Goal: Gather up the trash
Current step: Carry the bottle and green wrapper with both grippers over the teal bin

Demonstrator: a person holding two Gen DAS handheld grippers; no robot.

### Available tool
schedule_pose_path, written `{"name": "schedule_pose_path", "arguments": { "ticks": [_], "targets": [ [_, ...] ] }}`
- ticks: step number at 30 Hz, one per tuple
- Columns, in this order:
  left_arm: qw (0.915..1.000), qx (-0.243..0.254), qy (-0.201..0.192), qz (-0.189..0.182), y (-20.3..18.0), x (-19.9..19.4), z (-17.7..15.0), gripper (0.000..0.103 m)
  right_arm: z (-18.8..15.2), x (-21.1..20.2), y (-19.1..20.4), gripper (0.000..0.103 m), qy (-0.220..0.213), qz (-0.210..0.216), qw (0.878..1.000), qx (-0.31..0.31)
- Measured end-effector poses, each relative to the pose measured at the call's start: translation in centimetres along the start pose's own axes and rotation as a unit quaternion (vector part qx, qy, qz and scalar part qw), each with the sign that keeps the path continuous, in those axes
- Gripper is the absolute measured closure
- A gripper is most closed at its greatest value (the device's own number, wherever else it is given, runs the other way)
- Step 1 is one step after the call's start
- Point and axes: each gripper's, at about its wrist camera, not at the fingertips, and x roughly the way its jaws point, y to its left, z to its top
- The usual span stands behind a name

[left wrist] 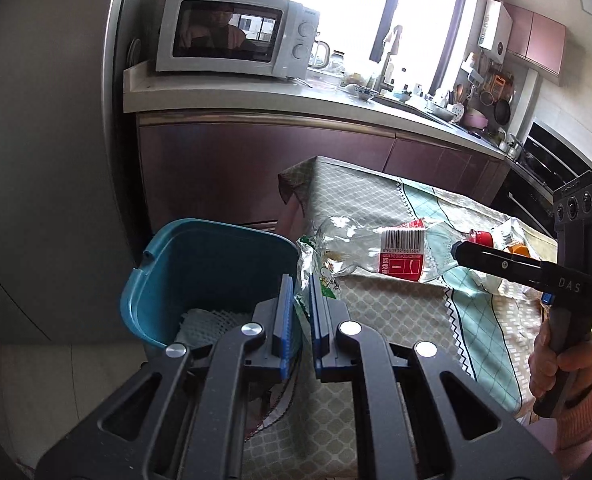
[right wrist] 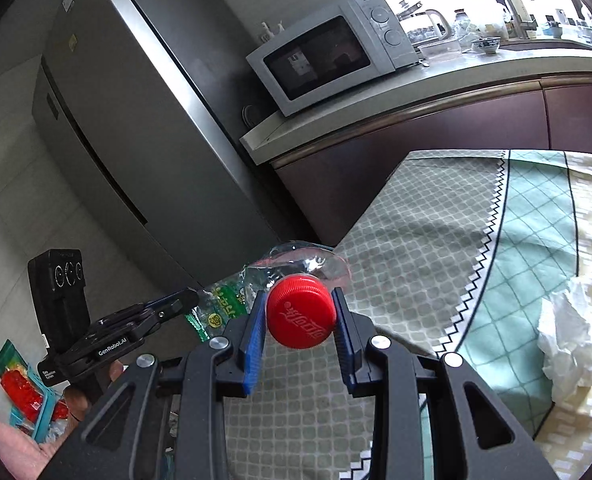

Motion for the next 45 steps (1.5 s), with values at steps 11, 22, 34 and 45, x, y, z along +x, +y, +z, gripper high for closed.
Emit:
{"name": "schedule_pose_path", "arguments": {
  "ticks": [11,22,34,45],
  "targets": [
    [0.9994,-0.017,-0.007,0.031,3.3,0.7,0.6,0.094,2.0,4.4,2.4,0.073,0.025,0.014,0.999,-0.015],
    [0.9984,-0.029,0.011,0.047,5.6,3.6,0.4,0.094,2.3,9.8,3.5,0.073,0.062,0.004,0.997,-0.036],
    [0.9972,-0.032,0.032,0.06,6.7,7.4,0.2,0.094,2.0,14.3,3.9,0.073,0.1,-0.015,0.994,-0.045],
    [0.9954,-0.039,0.048,0.074,7.8,10.4,0.2,0.094,2.2,18.0,4.9,0.073,0.125,-0.026,0.99,-0.068]
  ]
}}
